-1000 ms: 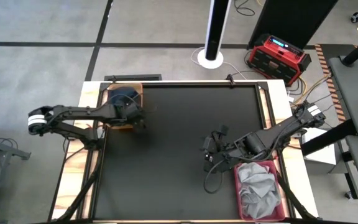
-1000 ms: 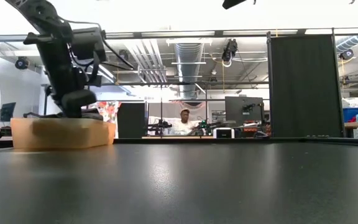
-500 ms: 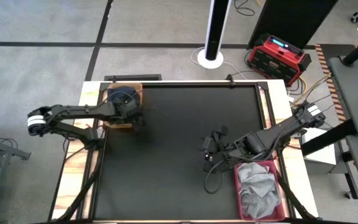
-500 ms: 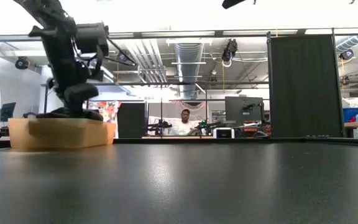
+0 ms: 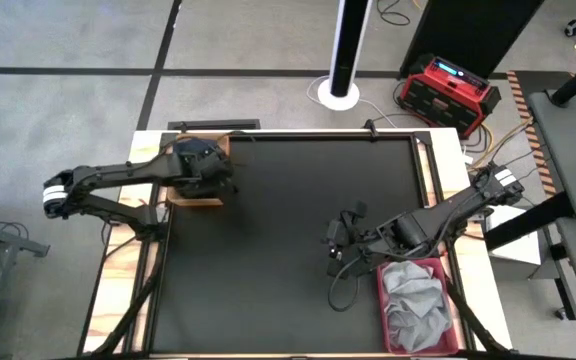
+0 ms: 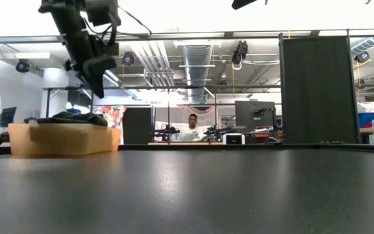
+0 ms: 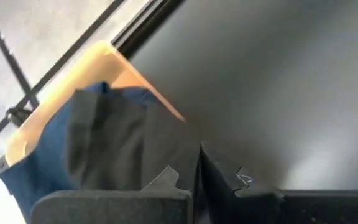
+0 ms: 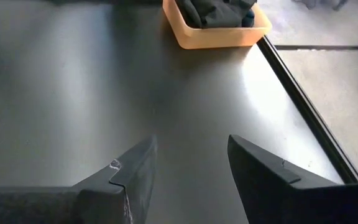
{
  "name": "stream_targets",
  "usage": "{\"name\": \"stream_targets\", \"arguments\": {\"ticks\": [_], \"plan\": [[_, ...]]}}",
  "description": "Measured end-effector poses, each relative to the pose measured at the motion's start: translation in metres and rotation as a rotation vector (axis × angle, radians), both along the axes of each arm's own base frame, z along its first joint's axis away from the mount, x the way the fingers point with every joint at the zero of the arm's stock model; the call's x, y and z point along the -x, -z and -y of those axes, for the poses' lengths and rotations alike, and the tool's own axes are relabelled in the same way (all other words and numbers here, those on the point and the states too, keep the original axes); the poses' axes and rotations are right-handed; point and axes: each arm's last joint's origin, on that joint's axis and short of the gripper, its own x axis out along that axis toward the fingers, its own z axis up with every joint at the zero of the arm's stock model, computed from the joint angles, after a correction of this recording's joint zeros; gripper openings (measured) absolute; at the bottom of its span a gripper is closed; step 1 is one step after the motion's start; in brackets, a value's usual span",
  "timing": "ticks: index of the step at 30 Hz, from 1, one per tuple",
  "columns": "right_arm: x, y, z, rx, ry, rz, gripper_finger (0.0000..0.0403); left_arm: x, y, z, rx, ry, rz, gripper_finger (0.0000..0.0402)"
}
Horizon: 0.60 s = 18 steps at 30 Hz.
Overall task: Sort towels by color in basket
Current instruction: Return to Home Position
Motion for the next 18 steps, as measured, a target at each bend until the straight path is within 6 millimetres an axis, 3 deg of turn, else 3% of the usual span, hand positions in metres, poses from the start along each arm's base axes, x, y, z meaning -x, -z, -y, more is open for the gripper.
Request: {"name": "stream_targets", "arguments": {"ticks": [6, 13, 18], "plan": [[-0.002, 0.010, 0.000, 0.046, -0.021, 0.004, 0.0181, -0.003, -0.012, 0.028, -0.054, 0.114, 0.100, 0.0000], [-0.009, 0.017, -0.004, 0.104, -0.092, 0.064, 0.0176, -0.002, -0.028, 0.080, -0.100, 0.390, 0.373, 0.0000], [-0.013, 0.024, -0.006, 0.142, -0.137, 0.109, 0.0183, 0.010, -0.027, 0.113, -0.159, 0.527, 0.551, 0.0000]]}}
